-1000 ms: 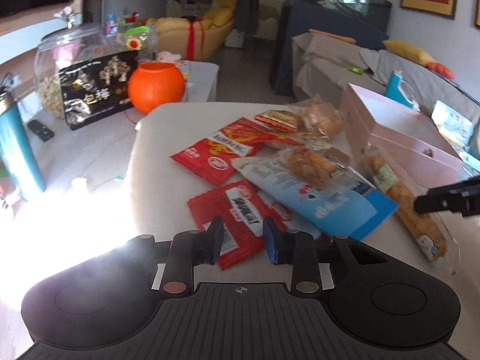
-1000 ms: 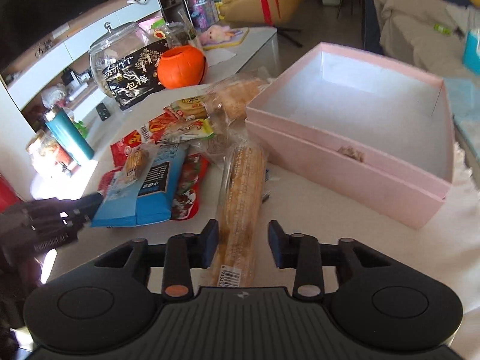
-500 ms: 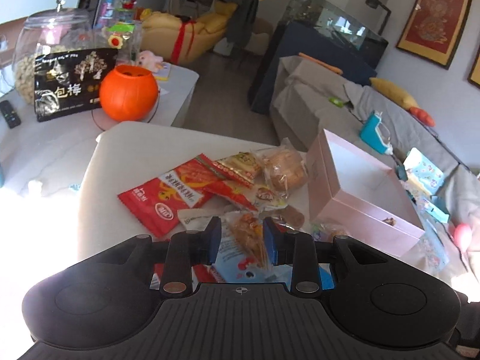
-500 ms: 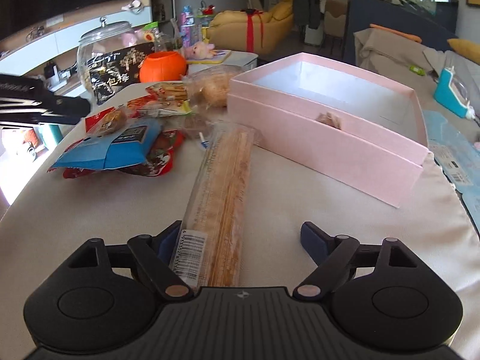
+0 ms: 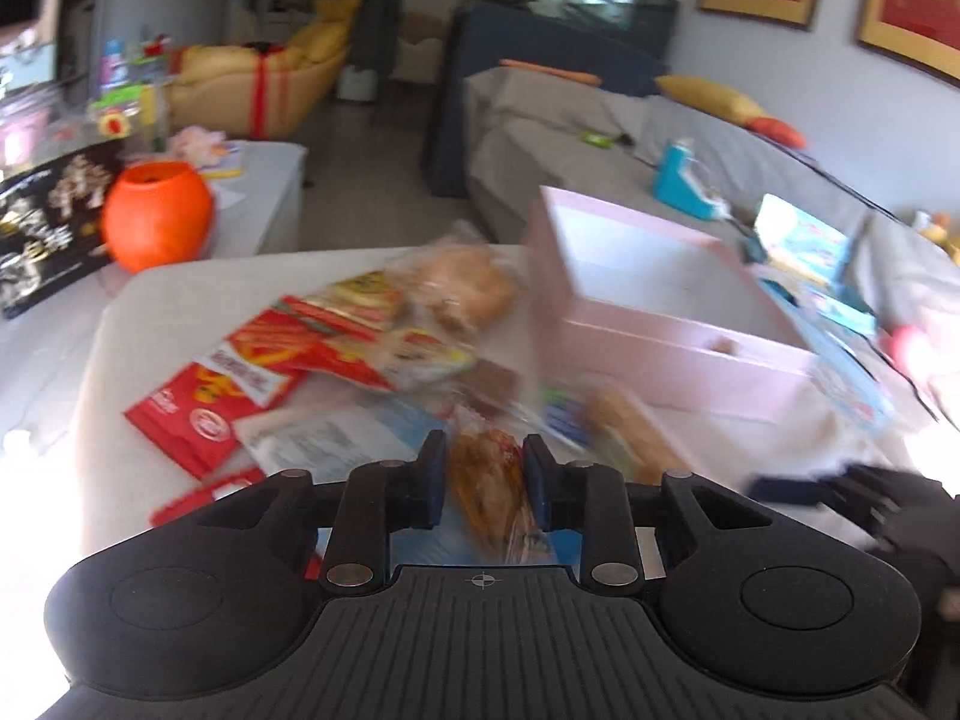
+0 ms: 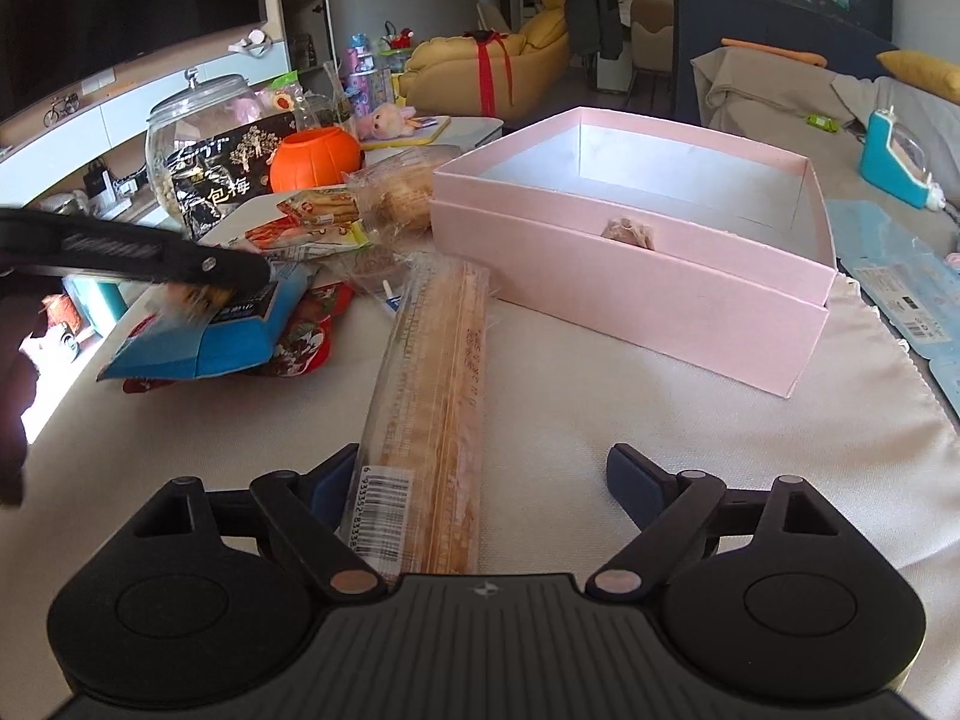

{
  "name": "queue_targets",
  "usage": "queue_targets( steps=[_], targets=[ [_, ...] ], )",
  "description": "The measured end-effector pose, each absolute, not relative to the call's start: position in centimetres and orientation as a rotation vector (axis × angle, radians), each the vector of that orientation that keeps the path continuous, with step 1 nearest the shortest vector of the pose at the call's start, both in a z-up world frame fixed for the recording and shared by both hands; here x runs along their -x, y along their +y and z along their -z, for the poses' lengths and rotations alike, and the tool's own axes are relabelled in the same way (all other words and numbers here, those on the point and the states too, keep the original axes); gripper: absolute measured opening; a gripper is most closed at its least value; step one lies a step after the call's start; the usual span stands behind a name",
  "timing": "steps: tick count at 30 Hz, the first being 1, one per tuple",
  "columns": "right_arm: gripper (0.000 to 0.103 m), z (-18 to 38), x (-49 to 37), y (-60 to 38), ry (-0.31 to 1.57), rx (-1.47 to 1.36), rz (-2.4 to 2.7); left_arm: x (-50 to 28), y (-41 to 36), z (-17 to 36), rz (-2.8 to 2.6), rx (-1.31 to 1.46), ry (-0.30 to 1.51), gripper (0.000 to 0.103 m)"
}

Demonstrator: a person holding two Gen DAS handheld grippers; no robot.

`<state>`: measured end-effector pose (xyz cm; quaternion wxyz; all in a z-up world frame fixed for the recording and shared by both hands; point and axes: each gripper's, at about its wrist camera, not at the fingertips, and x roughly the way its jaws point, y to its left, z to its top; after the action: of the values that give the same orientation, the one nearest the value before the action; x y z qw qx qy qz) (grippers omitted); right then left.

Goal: Organize snacks
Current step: 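Carry the bread roll and pastry into the pink box and release both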

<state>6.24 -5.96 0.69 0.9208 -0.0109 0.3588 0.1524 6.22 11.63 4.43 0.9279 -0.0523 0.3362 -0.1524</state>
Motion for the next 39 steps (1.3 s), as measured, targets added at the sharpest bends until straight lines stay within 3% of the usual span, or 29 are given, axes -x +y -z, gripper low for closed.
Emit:
queue_targets(
  steps=[2,4,6,8,19,23,27,29,31,39],
  targets=[
    [0.082,-0.8,-6.7,-5.8,0.738,0.024,-0.306,-4.2,10.5,-4.8,0.377,0.086,0.683,0.023],
    [0.070,-0.9,-7.1,-5.4,0.730,0.055,-0.304,-2.4,9.4,-4.7,0.429,0.075,0.691,0.023],
    [0.048,-0.9,-7.5,-4.7,0.730,0.106,-0.309,-1.1,8.2,-4.1,0.462,0.047,0.709,0.023],
    [0.032,-1.4,-7.5,-4.6,0.748,0.116,-0.325,-0.4,7.1,-3.1,0.463,-0.005,0.726,0.023],
    [0.031,-1.9,-2.7,-8.1,0.811,0.113,-0.298,-0.4,5.3,-0.9,0.440,-0.107,0.790,0.025],
    [0.035,-1.7,-3.3,-8.6,0.808,0.097,-0.269,0.0,5.3,-0.8,0.445,-0.105,0.775,0.026],
    [0.036,-1.5,-4.2,-7.7,0.784,0.113,-0.252,0.1,5.8,-0.5,0.475,-0.035,0.748,0.037],
    [0.036,-1.4,-4.1,-7.4,0.774,0.118,-0.248,-0.2,6.0,-0.5,0.493,-0.039,0.747,0.036],
    [0.033,-1.6,-3.9,-7.7,0.779,0.100,-0.253,-0.5,6.1,-0.6,0.458,-0.039,0.759,0.025],
    [0.029,-3.2,-1.5,-10.7,0.763,-0.009,-0.255,-1.8,5.2,-2.5,0.480,0.029,0.738,0.024]
  ],
)
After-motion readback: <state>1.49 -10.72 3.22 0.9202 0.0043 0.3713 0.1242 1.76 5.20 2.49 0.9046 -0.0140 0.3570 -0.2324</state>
